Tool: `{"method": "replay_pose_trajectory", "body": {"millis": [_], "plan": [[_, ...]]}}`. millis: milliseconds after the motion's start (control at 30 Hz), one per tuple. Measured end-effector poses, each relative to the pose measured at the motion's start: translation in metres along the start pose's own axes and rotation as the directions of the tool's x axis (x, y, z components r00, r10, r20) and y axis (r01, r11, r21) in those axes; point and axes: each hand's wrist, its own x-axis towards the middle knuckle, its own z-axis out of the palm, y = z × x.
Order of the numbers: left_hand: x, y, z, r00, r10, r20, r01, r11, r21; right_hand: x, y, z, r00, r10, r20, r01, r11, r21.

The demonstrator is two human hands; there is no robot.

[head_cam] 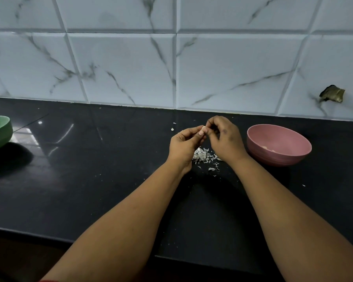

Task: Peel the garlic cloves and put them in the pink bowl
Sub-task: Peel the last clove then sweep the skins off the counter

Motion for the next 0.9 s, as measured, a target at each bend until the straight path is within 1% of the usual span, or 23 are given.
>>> {"method": "replay_pose_trajectory", "body": {"millis": [67, 167, 267, 533, 633, 767, 833, 900], "plan": [[0.001, 0.002, -0.001, 1.000, -0.014, 0.011, 0.014, 1.000, -0.009, 0.001, -0.002, 0.001, 1.000, -0.003, 0.014, 0.003, 1.000, -0.009], [0.002, 0.008, -0.002, 0.997, -0.071, 0.030, 0.073, 0.995, -0.073, 0.002, -0.005, 0.001, 0.999, -0.034, 0.035, 0.034, 0.999, -0.024], [0.003, 0.009, -0.005, 0.995, -0.089, 0.040, 0.093, 0.990, -0.111, 0.001, -0.006, 0.001, 0.995, -0.058, 0.077, 0.060, 0.998, -0.025], [0.005, 0.013, -0.005, 0.979, -0.202, 0.009, 0.198, 0.949, -0.246, 0.002, -0.007, 0.000, 0.994, 0.049, 0.095, -0.056, 0.996, 0.073], [0.010, 0.017, -0.011, 0.977, -0.211, -0.040, 0.187, 0.926, -0.328, 0.003, -0.008, -0.003, 0.992, 0.086, 0.096, -0.096, 0.990, 0.103], [0.011, 0.018, -0.014, 0.981, -0.186, -0.051, 0.165, 0.947, -0.277, 0.001, -0.010, -0.006, 0.983, 0.175, 0.053, -0.181, 0.968, 0.174], [0.010, 0.016, -0.012, 0.982, -0.182, -0.054, 0.164, 0.956, -0.242, 0.001, -0.008, -0.008, 0.980, 0.198, 0.023, -0.198, 0.958, 0.206], [0.009, 0.016, -0.010, 0.983, -0.176, -0.055, 0.159, 0.960, -0.232, 0.002, -0.005, -0.010, 0.978, 0.207, 0.038, -0.211, 0.960, 0.183]]}}
